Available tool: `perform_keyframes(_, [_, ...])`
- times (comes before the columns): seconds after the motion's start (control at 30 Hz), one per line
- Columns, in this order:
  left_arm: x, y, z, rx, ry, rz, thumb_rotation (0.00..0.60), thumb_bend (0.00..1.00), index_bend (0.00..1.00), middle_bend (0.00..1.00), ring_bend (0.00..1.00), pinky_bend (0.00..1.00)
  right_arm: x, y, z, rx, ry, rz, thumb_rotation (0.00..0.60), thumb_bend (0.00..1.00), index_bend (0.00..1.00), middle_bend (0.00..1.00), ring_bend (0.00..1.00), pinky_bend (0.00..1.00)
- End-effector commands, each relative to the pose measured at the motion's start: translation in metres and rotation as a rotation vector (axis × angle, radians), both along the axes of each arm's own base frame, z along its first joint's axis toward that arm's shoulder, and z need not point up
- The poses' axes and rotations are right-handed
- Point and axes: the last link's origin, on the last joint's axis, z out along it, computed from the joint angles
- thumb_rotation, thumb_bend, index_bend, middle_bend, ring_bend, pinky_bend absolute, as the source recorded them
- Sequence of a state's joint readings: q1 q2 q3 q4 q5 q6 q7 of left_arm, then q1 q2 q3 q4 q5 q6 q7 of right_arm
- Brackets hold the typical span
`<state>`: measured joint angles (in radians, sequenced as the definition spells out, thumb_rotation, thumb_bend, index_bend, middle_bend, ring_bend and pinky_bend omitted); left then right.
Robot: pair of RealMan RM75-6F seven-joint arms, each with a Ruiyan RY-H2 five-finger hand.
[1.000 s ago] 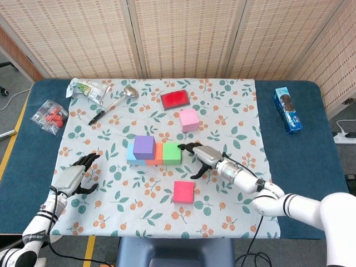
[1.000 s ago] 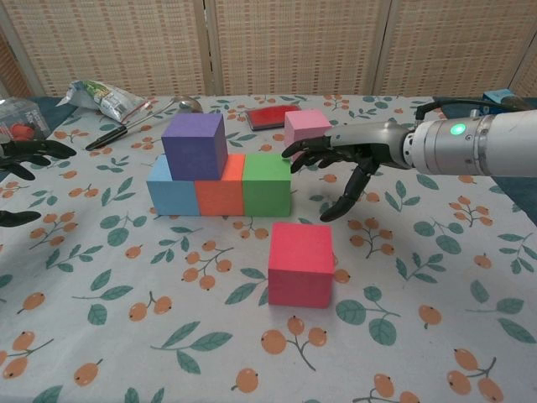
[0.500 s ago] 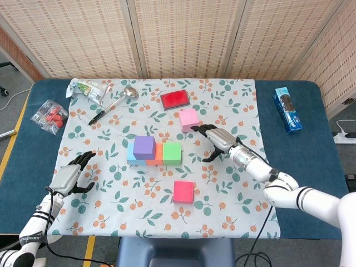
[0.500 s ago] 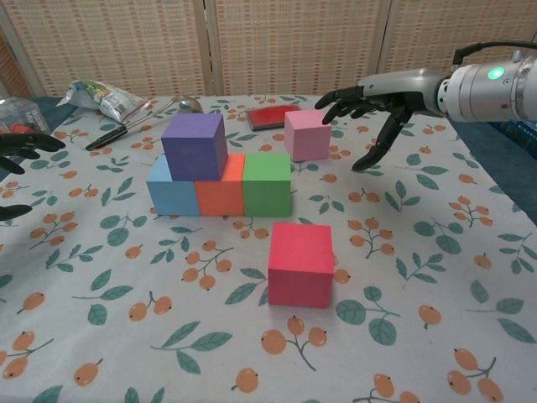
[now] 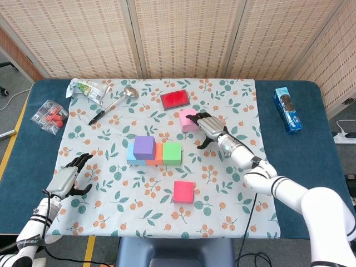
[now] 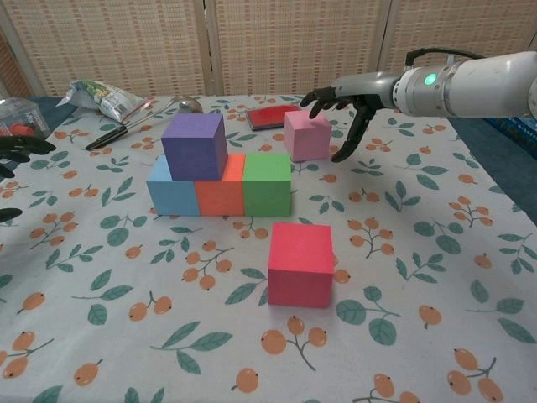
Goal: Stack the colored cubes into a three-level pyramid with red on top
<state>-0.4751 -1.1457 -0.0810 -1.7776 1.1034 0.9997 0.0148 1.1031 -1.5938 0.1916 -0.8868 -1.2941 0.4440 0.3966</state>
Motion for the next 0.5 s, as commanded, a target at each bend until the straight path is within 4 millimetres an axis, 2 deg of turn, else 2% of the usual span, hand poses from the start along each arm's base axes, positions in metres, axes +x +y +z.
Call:
perform_keyframes(0.03, [-0.001,-0.001,0.0,0.001,-0.003,0.003,0.6,0.37,0.0,0.0,0.0,0.13,0.007,-0.004,-0.012,0.002,0.01,0.001,0.6,0.0,0.0,0.1,0.0,0.0])
perform_keyframes(0.17, [-0.002,-0.002,0.001,0.001,-0.006,0.006,0.6,0.37,0.0,0.0,0.0,0.13,0.003,-0.006,-0.013,-0.008,0.032,0.008,0.6,0.0,0.0,0.1,0.0,0.0])
perform_keyframes(0.27, [-0.003,-0.002,0.001,-0.001,-0.005,0.004,0.6,0.37,0.0,0.0,0.0,0.13,-0.007,-0.003,-0.007,-0.011,0.036,0.006,0.6,0.0,0.0,0.11,0.0,0.0])
perform_keyframes(0.5, [0.003,-0.002,-0.001,-0.01,-0.013,-0.021,0.6,0.37,0.0,0.0,0.0,0.13,-0.04,0.025,0.023,-0.005,0.02,0.001,0.6,0.0,0.0,0.14,0.0,0.0])
